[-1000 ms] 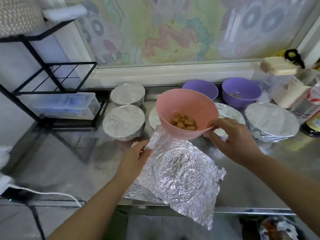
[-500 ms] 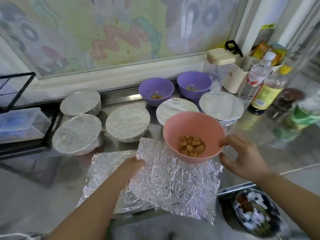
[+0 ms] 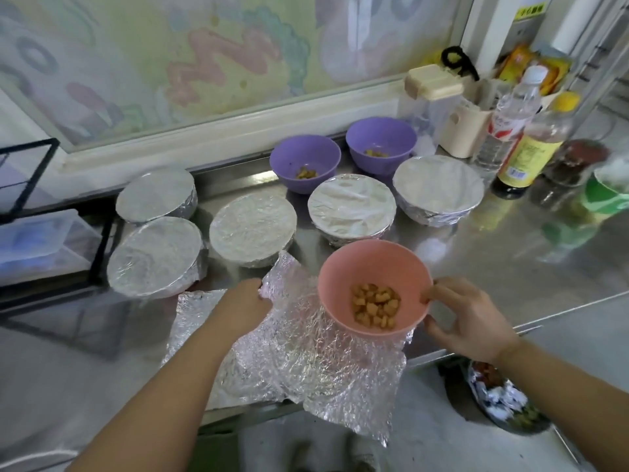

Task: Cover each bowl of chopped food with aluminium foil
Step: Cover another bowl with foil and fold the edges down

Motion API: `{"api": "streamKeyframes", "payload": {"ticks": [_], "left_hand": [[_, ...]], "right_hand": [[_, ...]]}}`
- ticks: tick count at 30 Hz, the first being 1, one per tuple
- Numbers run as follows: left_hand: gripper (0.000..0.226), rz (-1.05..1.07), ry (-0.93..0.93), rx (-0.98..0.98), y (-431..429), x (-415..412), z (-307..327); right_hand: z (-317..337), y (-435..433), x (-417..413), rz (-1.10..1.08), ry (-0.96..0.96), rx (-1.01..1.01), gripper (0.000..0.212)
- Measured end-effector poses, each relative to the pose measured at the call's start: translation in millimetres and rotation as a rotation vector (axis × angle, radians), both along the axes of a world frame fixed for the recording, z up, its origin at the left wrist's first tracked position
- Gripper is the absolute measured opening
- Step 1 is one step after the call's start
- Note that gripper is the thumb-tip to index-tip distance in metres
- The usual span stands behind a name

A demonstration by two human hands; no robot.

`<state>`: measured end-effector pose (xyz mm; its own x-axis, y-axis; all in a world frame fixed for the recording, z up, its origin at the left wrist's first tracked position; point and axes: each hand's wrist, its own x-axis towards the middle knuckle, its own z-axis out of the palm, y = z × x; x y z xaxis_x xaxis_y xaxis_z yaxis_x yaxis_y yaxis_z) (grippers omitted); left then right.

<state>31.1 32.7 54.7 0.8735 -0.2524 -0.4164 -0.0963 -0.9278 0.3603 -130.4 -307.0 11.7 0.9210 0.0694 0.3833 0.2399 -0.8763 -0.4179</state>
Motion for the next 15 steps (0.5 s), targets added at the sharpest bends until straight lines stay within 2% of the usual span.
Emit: {"api": "streamKeyframes", "payload": {"ticks": [3, 8, 15], "left_hand": [[0.021, -0.162, -0.052, 0.1, -2, 0, 40], [0.008, -0.307, -0.158, 0.177, -9, -1, 111], [0.016, -0.366, -0.314, 0.205, -30, 5, 159]], "right_hand": [[-8, -1, -3, -0.006, 0.044, 0.005, 0.033], [-11, -5, -2, -0.044, 0.093, 0.024, 0.033], [-12, -13, -2, -0.119, 0.195, -0.028, 0.034]]}}
